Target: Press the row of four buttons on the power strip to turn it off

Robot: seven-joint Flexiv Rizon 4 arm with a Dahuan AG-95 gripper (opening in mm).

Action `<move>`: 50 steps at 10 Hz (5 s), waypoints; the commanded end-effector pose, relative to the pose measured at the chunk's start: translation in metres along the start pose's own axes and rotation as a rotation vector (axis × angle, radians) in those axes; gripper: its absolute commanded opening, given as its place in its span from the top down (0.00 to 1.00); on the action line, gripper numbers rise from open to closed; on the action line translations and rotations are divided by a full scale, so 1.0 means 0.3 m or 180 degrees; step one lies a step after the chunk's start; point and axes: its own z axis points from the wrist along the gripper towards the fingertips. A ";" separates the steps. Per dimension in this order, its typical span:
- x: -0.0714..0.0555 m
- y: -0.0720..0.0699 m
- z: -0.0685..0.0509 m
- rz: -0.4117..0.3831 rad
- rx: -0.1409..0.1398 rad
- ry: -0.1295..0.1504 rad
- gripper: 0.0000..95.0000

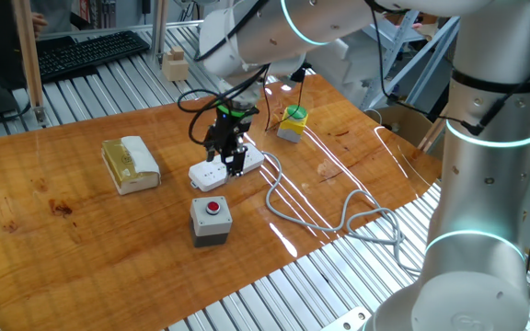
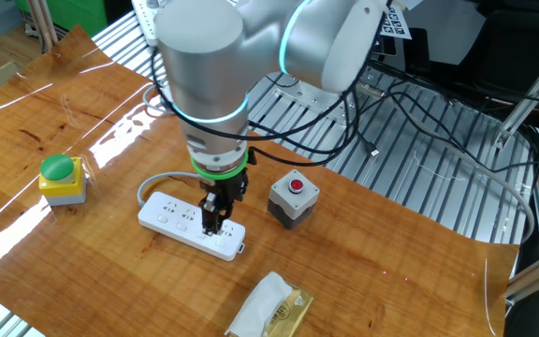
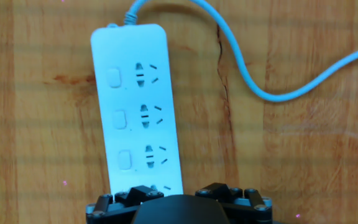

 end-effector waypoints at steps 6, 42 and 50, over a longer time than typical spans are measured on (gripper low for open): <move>0.015 0.008 0.043 0.0002 -0.0087 0.0001 0.20; -0.209 -0.025 -0.192 -0.3460 0.0223 -0.0064 1.00; -0.402 -0.050 -0.198 -0.4877 -0.0125 -0.0253 1.00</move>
